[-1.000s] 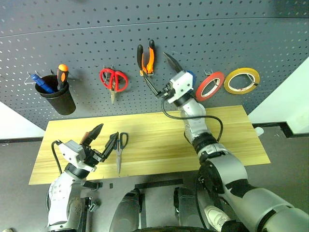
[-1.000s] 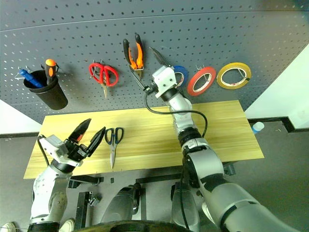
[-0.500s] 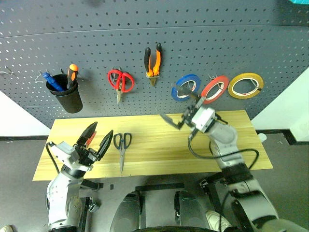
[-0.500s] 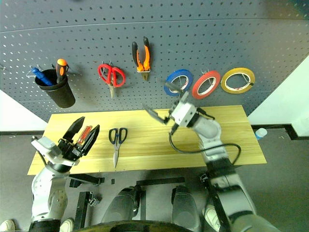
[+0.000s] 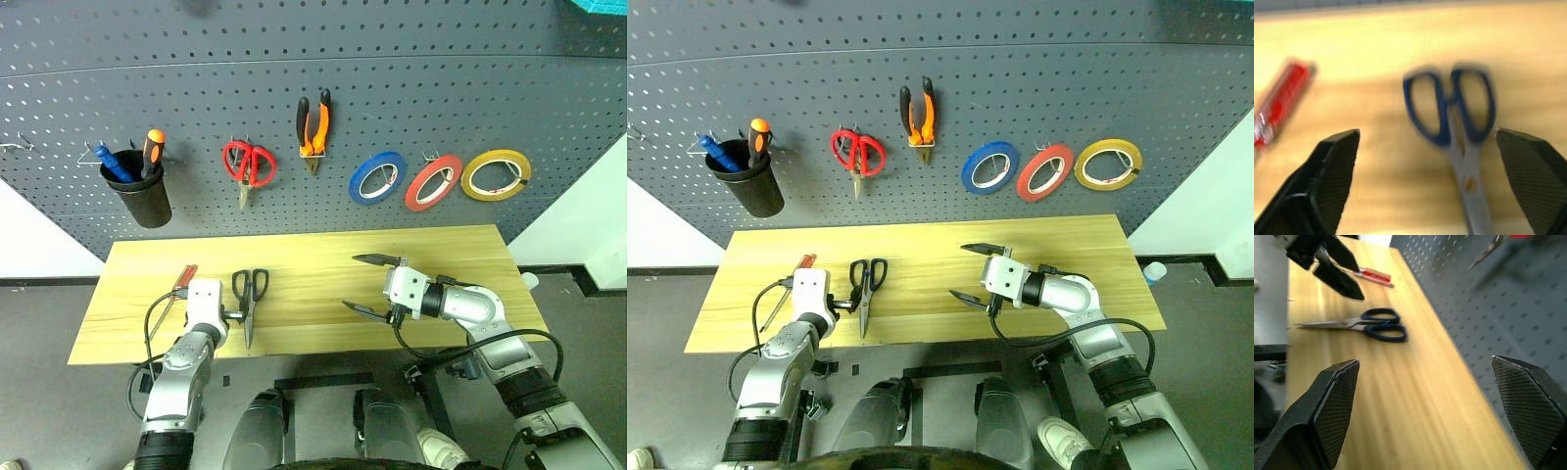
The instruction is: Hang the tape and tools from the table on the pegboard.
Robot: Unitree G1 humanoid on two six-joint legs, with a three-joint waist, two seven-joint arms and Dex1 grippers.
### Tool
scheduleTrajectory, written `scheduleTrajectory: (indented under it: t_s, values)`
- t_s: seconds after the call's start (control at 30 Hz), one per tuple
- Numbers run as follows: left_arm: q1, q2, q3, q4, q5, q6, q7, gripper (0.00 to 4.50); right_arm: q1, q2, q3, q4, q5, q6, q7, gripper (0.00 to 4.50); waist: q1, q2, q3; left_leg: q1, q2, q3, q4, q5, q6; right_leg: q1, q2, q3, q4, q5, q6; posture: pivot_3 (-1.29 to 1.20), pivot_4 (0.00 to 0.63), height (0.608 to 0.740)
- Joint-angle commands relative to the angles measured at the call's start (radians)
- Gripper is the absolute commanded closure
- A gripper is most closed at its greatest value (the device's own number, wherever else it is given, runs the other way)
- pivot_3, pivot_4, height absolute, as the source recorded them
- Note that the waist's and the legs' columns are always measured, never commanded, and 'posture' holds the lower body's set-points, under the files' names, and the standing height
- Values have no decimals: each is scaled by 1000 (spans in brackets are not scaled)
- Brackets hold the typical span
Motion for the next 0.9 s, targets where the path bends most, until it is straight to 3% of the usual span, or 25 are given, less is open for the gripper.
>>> scheduleTrajectory:
  t_s: [0.03, 0.23, 0.67, 0.8, 0.9]
  values:
    - [-98, -53, -2, -6, 15, 259, 88, 46, 7, -6, -21, -36, 67, 43, 47, 0, 1, -1, 0, 0, 0, 0, 0, 0, 0, 0, 0, 0, 0, 0, 0, 0, 120, 740]
    - [-257, -111, -5, 128, 30, 430, 152, 46, 15, -1, -31, -13, 54, 32, 34, 0, -3, -2, 1, 0, 0, 0, 2, 0, 0, 1, 1, 0, 0, 0, 0, -14, 122, 740]
    - [-374, -130, 97, 331, 18, 450, 243, 46, 71, -20, -56, -4, 39, 22, 20, 0, -4, -2, 1, 2, 0, 0, 2, 0, -1, 2, 1, 0, 0, 0, 1, -42, 123, 740]
    - [-391, -136, 137, 345, 0, 444, 249, 951, 79, -18, -58, -8, 34, 21, 12, 0, -4, -2, 1, 1, 0, 0, 2, 0, -1, 2, 0, 0, 0, -1, 0, -45, 121, 740]
    - [-399, -146, 162, 338, -14, 443, 253, 1971, 79, -19, -57, -5, 37, 24, 15, 0, -4, -2, 1, 1, 0, 0, 2, 0, -1, 2, 0, 0, -1, 0, 1, -45, 120, 740]
